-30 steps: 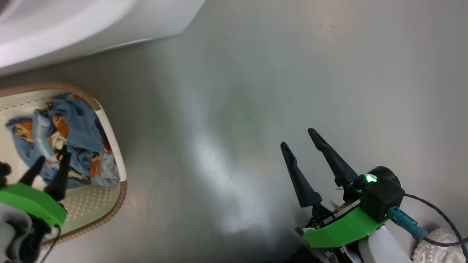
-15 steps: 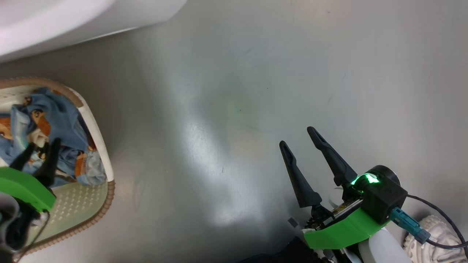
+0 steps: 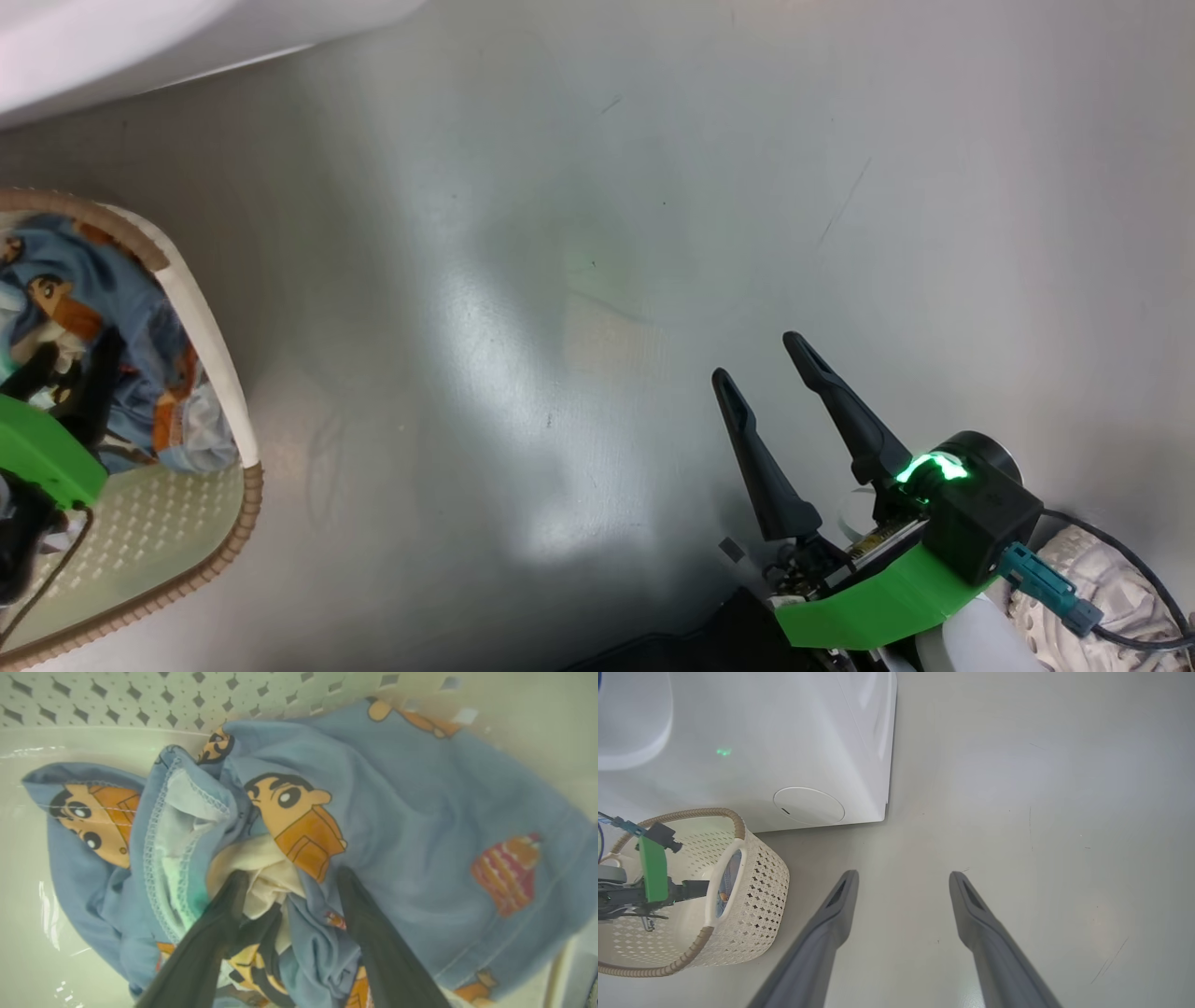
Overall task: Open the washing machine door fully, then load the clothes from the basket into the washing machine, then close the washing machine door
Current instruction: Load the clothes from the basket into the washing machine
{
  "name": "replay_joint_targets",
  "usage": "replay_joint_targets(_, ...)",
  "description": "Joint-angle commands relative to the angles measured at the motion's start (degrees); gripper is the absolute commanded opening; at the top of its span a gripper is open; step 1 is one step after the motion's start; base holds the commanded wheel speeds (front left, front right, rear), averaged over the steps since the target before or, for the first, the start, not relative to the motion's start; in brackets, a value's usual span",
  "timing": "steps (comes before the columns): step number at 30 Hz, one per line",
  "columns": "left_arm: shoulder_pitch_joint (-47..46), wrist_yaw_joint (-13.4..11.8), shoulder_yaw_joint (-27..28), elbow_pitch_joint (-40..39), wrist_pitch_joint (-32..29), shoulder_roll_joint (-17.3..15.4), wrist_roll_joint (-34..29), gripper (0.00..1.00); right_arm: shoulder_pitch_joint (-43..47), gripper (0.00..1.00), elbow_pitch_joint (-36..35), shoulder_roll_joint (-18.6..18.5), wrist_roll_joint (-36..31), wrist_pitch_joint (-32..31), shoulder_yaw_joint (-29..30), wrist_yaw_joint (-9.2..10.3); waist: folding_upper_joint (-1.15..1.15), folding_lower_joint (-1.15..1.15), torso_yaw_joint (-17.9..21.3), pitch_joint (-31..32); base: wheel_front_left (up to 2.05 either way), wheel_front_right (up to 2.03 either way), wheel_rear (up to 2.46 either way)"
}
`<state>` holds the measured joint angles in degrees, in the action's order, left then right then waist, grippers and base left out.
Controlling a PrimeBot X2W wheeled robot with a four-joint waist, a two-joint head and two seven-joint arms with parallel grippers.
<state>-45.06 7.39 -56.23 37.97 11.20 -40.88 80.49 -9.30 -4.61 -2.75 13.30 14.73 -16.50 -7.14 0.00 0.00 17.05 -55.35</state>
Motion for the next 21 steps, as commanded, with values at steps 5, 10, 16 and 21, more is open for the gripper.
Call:
replay_joint_targets(5, -2.3, 0.1, -1.1, 4.5, -1.2, -2.7, -0.9, 1.00, 3.8, 1.00, -1.7, -0.1, 0.2, 0.3, -1.6, -0.35, 0.00, 0.00, 0.2, -0.6, 0.00, 0.00, 0.00)
replay_joint_targets(10, -5.2, 0.1, -4.4, 10.5, -1.7, -1.7, -4.0, 1.00, 4.5, 1.00, -2.2, -0.1, 0.1, 0.3, -1.6, -0.35, 0.00, 0.00, 0.3, -0.9, 0.00, 0.00, 0.00)
replay_joint_targets(16, -7.8, 0.1, -6.9, 16.9, -2.7, 0.5, -5.7, 1.00, 5.5, 1.00, -2.7, -0.1, 0.1, 0.3, -1.4, -0.35, 0.00, 0.00, 0.0, -1.3, 0.00, 0.00, 0.00)
replay_joint_targets(21, -9.0, 0.1, -8.3, 21.6, -2.4, 2.3, -6.7, 0.83, 5.6, 1.00, -2.8, -0.1, 0.3, 0.3, -1.2, -0.35, 0.00, 0.00, -0.2, -1.5, 0.00, 0.00, 0.00)
